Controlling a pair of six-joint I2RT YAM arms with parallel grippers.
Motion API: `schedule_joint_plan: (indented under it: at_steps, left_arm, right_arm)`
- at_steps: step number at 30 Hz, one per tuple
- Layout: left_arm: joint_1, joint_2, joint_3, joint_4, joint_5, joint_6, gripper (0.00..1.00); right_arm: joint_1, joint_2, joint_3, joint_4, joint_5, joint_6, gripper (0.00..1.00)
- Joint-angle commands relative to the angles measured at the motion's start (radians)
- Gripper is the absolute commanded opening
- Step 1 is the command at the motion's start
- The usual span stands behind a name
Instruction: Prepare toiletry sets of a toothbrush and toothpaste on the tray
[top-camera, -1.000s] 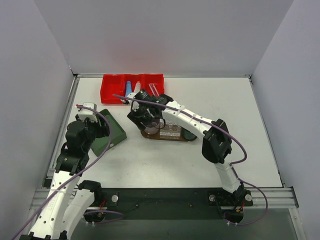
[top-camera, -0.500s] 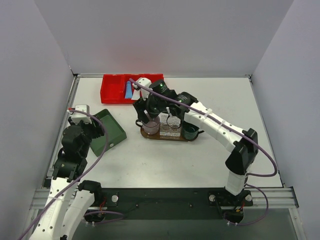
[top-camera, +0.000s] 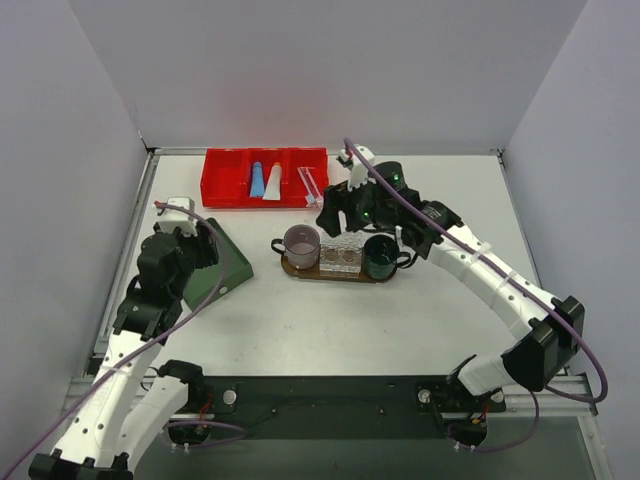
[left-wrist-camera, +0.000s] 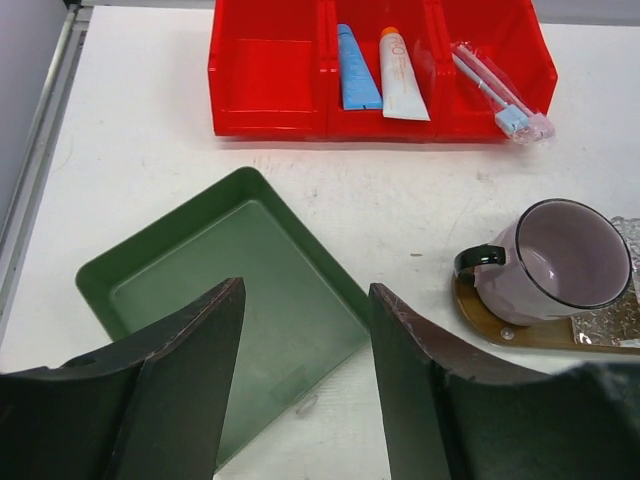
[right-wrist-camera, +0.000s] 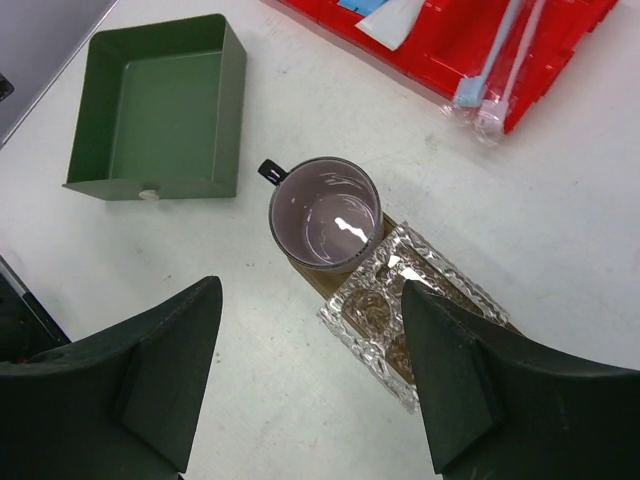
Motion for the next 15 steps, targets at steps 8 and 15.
schedule_joint_plan:
  at_steps: [8, 15]
  left_arm:
    - [-0.130, 0.451, 0.368, 0.119, 0.079, -0.001, 0.64]
    - [-0.061, 0.700, 0.518, 0.159, 0.199, -0.179, 0.64]
  right_arm:
    - [-0.174, -0.238, -0.198, 0.049, -0.033, 0.107, 0.64]
    - [-0.223, -0.361, -0.257, -0.011, -0.024, 0.084, 0.64]
